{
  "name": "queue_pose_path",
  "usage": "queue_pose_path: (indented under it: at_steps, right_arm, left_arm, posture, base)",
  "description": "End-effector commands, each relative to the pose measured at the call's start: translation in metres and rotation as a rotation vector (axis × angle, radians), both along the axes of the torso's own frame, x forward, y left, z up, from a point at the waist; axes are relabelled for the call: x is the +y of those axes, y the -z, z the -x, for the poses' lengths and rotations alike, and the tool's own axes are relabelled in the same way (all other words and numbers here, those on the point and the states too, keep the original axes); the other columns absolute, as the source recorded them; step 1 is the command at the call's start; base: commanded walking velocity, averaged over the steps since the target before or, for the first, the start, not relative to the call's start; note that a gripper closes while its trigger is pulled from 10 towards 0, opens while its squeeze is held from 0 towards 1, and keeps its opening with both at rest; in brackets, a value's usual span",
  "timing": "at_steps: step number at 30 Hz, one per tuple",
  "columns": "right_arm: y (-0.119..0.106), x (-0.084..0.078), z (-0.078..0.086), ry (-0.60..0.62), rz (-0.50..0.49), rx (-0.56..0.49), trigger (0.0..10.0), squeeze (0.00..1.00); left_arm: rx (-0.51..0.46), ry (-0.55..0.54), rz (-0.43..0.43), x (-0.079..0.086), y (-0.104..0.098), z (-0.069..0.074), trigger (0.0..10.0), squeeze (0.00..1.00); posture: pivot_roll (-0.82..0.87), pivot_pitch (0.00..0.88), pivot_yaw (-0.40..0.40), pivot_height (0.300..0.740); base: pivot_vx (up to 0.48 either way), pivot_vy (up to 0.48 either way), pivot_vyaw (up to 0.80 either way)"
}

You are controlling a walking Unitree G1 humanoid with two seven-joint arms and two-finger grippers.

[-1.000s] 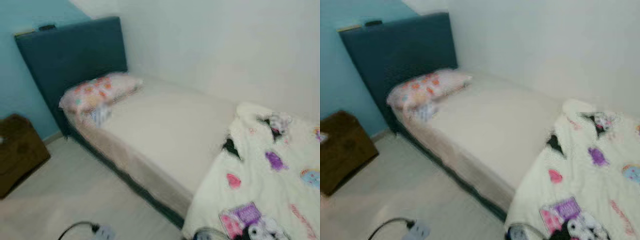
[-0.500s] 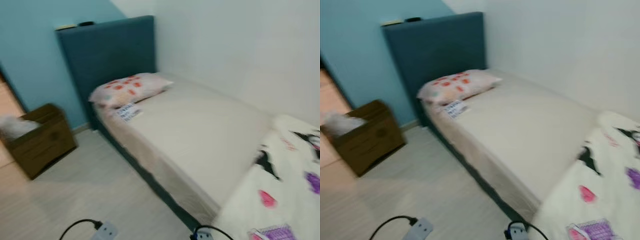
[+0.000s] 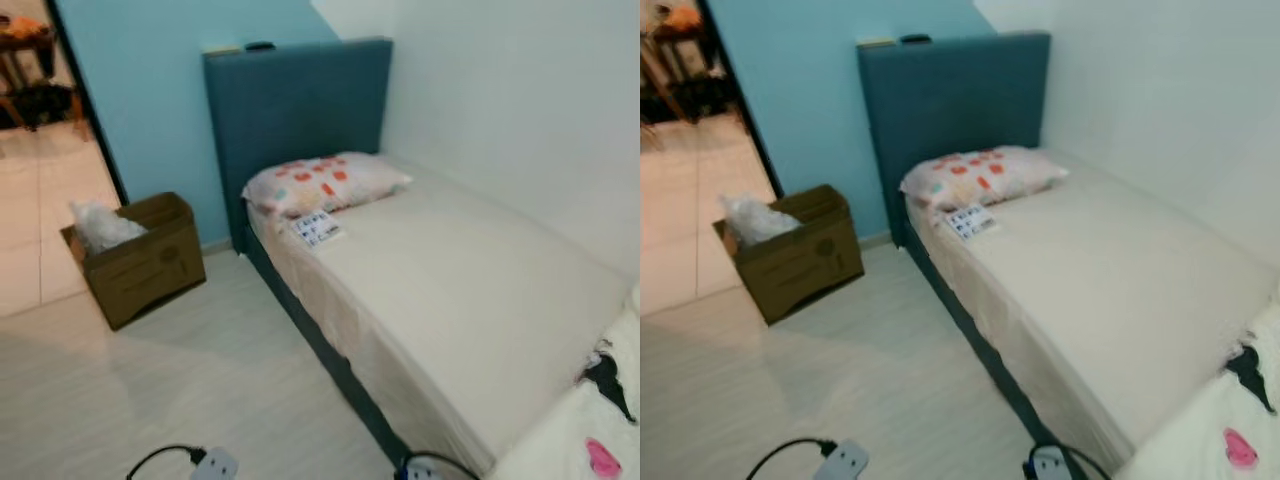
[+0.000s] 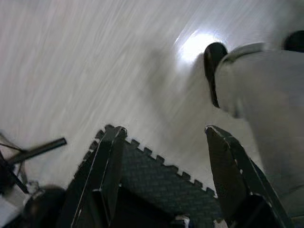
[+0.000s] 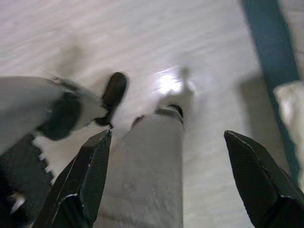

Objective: Clean up the room

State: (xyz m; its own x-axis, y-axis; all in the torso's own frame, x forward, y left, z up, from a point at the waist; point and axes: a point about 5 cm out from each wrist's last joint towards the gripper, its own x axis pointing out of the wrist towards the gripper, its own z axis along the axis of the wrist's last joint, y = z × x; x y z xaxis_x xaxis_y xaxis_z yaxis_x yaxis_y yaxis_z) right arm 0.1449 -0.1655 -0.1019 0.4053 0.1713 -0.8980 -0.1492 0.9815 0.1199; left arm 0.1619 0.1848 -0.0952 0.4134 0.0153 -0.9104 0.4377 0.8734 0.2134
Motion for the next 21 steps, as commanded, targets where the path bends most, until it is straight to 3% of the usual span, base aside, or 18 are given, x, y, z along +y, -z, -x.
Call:
queue_pose_path:
  at_steps: [1,6,9,21]
  right_arm:
    - [0.0,-0.004,0.001,-0.008,0.014,0.011,10.0,0.0]
    - [0.0,-0.003,0.0,-0.012,0.018,0.007,10.0,0.0]
    - [0.0,-0.006,0.0,0.008,0.047,0.005,10.0,0.0]
    - [0.001,-0.011,0.005,0.009,0.068,0.02,10.0,0.0]
  left_arm:
    - [0.013,-0.015,0.007,-0.003,0.002,0.004,10.0,0.0]
    - [0.033,-0.035,0.01,-0.002,0.005,0.012,10.0,0.0]
    - [0.045,-0.039,0.017,-0.002,0.006,0.015,10.0,0.0]
    - [0.056,-0.05,0.015,0.002,0.007,0.019,10.0,0.0]
  posture:
    - [0.06,0.0,-0.063,0.697]
    - [0.06,0.0,-0.064,0.697]
    - [0.05,0.0,-0.062,0.697]
    - [0.05,0.0,-0.048,0.697]
  base:
    - [0.0,0.0,0.64]
    - [0.0,0.0,0.64]
    - [0.0,0.0,0.0]
    - [0.0,-0.333,0.0]
